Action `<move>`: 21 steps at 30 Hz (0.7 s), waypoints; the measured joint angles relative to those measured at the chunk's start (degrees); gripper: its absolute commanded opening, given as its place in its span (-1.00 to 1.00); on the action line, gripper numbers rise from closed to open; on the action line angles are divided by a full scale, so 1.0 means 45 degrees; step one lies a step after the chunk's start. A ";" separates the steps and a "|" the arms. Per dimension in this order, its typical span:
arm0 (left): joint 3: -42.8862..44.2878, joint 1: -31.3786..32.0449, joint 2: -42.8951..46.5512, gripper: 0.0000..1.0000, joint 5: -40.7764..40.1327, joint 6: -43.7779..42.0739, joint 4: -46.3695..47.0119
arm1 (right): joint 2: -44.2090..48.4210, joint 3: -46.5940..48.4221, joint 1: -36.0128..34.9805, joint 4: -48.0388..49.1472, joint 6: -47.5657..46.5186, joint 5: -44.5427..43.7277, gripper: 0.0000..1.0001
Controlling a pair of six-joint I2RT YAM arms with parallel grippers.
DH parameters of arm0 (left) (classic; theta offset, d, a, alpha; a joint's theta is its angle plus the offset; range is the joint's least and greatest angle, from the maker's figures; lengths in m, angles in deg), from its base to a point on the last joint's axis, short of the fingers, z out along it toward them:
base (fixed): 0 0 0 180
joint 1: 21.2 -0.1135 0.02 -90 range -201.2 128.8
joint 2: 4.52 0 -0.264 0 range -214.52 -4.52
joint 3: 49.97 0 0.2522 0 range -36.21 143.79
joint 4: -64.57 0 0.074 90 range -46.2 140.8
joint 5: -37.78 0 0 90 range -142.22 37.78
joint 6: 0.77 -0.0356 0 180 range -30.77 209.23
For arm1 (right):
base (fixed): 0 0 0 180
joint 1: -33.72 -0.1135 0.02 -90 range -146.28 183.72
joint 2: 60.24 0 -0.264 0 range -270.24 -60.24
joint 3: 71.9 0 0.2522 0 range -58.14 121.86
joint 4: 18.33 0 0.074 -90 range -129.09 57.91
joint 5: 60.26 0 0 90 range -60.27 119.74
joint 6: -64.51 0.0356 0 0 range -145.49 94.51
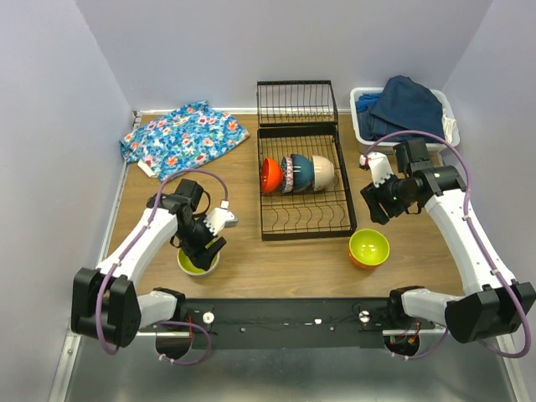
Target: Load the bowls into the dish rack
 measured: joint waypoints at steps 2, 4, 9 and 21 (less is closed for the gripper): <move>0.0015 0.0005 -0.0525 0.46 0.0233 -0.0121 -0.0044 | -0.0053 0.0000 0.0000 0.0000 0.0000 0.0005 0.32; 0.0024 0.0136 -0.1171 0.45 0.0471 -0.0267 -0.0121 | -0.0073 0.0000 0.0000 0.0000 0.0000 0.0010 0.32; 0.0053 0.0661 -0.1569 0.39 0.0942 -0.0738 -0.0515 | -0.0073 0.0000 0.0000 0.0000 -0.0015 0.0010 0.32; 0.1166 0.1107 -0.1841 0.30 0.2254 -0.2055 -0.2424 | -0.0005 -0.0053 0.0000 0.0010 -0.0039 0.0005 0.32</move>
